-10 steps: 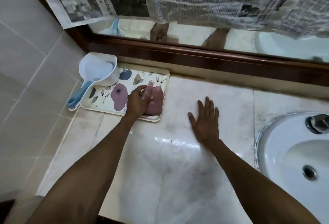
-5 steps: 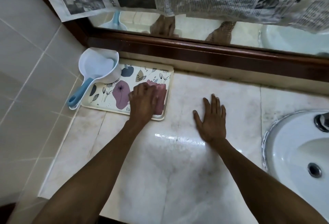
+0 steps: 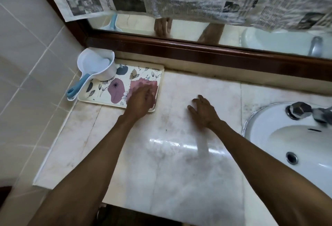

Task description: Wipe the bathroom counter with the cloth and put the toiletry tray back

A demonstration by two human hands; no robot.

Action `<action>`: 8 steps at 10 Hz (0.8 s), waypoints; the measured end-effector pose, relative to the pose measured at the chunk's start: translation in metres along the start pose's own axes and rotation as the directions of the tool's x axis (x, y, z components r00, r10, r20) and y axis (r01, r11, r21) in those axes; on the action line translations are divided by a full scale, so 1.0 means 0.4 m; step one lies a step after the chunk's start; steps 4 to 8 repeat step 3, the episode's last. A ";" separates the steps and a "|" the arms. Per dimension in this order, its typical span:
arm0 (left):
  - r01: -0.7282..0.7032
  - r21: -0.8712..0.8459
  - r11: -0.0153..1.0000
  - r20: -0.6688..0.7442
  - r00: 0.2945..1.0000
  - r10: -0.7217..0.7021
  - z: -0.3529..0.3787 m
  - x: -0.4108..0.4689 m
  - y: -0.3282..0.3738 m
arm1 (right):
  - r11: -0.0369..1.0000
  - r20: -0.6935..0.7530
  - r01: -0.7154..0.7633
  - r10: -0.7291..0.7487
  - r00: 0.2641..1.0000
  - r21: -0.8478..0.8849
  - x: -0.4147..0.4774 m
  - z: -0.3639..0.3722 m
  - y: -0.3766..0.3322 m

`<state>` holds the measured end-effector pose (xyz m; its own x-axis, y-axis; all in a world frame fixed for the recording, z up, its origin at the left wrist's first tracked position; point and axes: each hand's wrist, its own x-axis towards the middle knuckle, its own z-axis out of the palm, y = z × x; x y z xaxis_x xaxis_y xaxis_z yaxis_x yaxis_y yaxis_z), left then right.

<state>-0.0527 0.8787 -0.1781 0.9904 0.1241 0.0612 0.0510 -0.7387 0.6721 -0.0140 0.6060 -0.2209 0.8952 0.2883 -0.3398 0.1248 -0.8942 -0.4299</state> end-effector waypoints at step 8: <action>0.078 -0.241 0.967 0.080 0.995 -0.060 0.072 -0.307 0.279 | 0.934 0.067 -0.017 -0.008 0.998 0.357 -0.366 -0.118 0.179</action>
